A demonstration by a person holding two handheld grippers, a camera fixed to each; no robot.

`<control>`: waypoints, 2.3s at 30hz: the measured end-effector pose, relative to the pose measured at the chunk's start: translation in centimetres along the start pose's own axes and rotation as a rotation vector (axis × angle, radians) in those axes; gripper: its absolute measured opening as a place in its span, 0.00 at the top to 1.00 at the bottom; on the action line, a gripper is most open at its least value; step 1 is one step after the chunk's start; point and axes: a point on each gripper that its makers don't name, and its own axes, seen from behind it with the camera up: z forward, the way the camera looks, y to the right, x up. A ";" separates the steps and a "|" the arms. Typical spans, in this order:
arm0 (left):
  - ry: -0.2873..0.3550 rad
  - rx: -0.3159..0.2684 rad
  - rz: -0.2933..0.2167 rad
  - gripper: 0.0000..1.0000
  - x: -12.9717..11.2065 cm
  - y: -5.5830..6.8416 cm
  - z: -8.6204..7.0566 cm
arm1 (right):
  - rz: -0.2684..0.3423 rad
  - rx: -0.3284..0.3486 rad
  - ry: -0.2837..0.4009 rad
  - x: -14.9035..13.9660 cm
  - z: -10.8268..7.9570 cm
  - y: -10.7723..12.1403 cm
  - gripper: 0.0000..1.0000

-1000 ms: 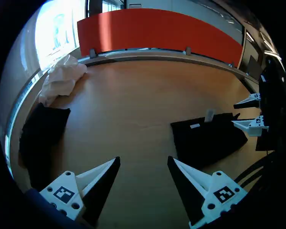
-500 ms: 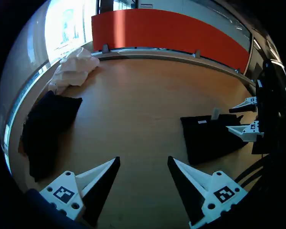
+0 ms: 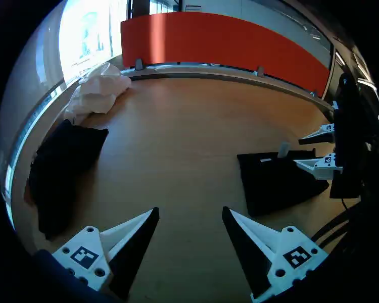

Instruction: Fold towel

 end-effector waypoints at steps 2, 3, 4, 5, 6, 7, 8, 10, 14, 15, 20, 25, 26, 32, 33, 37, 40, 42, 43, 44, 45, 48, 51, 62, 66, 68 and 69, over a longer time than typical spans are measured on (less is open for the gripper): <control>0.002 -0.001 -0.002 0.07 0.0 0.1 -0.2 | 0.003 -0.004 0.005 0.4 0.1 0.3 0.00; 0.002 -0.002 -0.003 0.07 0.1 0.1 -0.2 | 0.005 -0.006 0.006 0.5 0.1 0.4 0.00; 0.003 -0.002 -0.004 0.07 0.1 0.2 -0.3 | 0.005 -0.008 0.007 0.7 0.2 0.5 0.00; 0.004 -0.003 -0.007 0.08 0.1 0.2 -0.4 | 0.005 -0.010 0.009 0.8 0.2 0.7 0.00; 0.004 -0.003 -0.008 0.07 0.1 0.2 -0.5 | 0.005 -0.012 0.010 0.9 0.2 0.8 0.00; 0.005 -0.003 -0.010 0.07 0.0 0.3 -0.5 | 0.005 -0.015 0.010 1.0 0.3 0.9 0.00; 0.005 -0.003 -0.012 0.08 0.0 0.3 -0.6 | 0.005 -0.018 0.011 1.1 0.3 1.0 0.00; 0.006 -0.003 -0.015 0.08 0.0 0.3 -0.8 | 0.006 -0.021 0.014 1.2 0.4 1.1 0.00; 0.004 -0.002 -0.016 0.08 -0.3 0.4 -1.0 | 0.011 -0.023 0.022 1.6 0.5 1.2 0.00; 0.003 -0.001 -0.016 0.08 -0.4 0.4 -1.1 | 0.012 -0.024 0.024 1.7 0.5 1.2 0.00; 0.003 0.001 -0.019 0.07 -0.6 0.2 -1.3 | 0.012 -0.023 0.033 2.0 0.1 1.2 0.00; 0.005 -0.001 -0.017 0.08 -0.6 0.3 -1.6 | 0.013 -0.023 0.032 1.5 -0.6 1.2 0.00; 0.005 -0.001 -0.016 0.08 -0.7 0.3 -1.7 | 0.014 -0.024 0.031 1.2 -0.8 1.2 0.00; 0.002 -0.001 -0.007 0.08 -1.0 0.4 -2.0 | 0.035 -0.027 0.018 -1.1 -2.3 1.1 0.00; 0.002 -0.002 -0.006 0.08 -1.1 0.5 -2.1 | 0.039 -0.027 0.016 -1.5 -2.6 1.1 0.00; -0.002 -0.005 -0.006 0.08 -1.4 0.7 -2.4 | 0.056 -0.032 0.006 -3.5 -3.7 1.2 0.00; -0.003 -0.006 -0.004 0.08 -1.6 0.8 -2.6 | 0.067 -0.036 -0.002 -4.9 -4.5 1.3 0.00; -0.005 -0.007 -0.002 0.08 -1.8 0.9 -2.7 | 0.076 -0.038 -0.005 -5.8 -5.1 1.4 0.00; -0.005 -0.007 -0.001 0.08 -1.8 1.0 -2.8 | 0.080 -0.041 -0.007 -6.2 -5.3 1.5 0.00; -0.005 -0.008 0.000 0.08 -1.9 1.0 -2.9 | 0.085 -0.043 -0.009 -6.7 -5.6 1.6 0.00; -0.006 -0.008 0.001 0.08 -1.9 1.0 -2.9 | 0.090 -0.046 -0.011 -7.1 -5.8 1.7 0.00; -0.007 -0.009 0.002 0.08 -2.1 1.2 -3.2 | 0.105 -0.053 -0.015 -8.2 -6.6 1.9 0.00; -0.009 -0.010 -0.001 0.08 -2.3 1.3 -3.4 | 0.121 -0.052 -0.016 -9.2 -7.4 1.9 0.00; -0.013 -0.008 0.006 0.07 -2.9 1.5 -3.8 | 0.149 -0.034 -0.032 -12.2 -9.3 1.5 0.00; -0.012 -0.009 -0.001 0.07 -3.0 1.6 -4.0 | 0.159 -0.014 -0.040 -12.9 -9.6 1.0 0.02; -0.011 -0.009 -0.002 0.08 -3.0 1.7 -4.0 | 0.166 0.004 -0.046 -13.3 -9.6 0.6 0.06; -0.010 -0.009 -0.002 0.08 -3.0 1.7 -4.0 | 0.170 0.013 -0.050 -13.5 -9.7 0.4 0.08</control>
